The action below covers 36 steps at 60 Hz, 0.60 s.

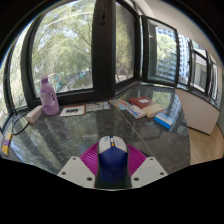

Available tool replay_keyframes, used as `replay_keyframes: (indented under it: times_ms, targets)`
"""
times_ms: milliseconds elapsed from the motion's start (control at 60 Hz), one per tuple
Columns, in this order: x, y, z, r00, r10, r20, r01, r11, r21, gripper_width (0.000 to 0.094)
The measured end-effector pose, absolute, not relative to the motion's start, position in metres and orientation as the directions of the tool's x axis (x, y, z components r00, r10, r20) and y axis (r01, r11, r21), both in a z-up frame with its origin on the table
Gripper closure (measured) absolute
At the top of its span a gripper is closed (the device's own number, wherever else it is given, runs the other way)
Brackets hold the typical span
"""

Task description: Arrange mouse

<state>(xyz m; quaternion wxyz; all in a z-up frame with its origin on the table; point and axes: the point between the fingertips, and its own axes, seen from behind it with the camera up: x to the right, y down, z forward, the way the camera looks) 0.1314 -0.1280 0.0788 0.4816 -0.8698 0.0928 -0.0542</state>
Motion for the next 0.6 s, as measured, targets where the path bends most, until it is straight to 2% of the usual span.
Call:
replay_keyframes:
  times_ms: [83,167,267,350,433,450,500,600]
  targets:
    - [0.146,-0.14,0.028,0.976,-0.218,0.017,-0.118,-0.591,-0.798,0.0557]
    - [0.152,-0.148,0.003,0.978,-0.206,0.022,-0.115,-0.627,-0.77,0.0529]
    - [0.153,-0.154,-0.013,0.983,-0.183,0.019,-0.107,-0.654,-0.749,0.0435]
    - [0.152,-0.156,-0.011,0.986,-0.165,0.011,-0.102,-0.656,-0.748,0.0357]
    - [0.152,-0.162,0.004,0.988,-0.155,0.013,-0.091,-0.642,-0.761,0.0088]
    - [0.151,-0.164,0.007,0.988,-0.154,0.016,-0.087,-0.637,-0.766,0.0068]
    - [0.152,-0.17,0.02,0.987,-0.157,0.026,-0.079,-0.621,-0.78,0.0098]
    - [0.15,-0.188,0.05,0.986,-0.159,0.047,-0.058,-0.597,-0.8,0.0074]
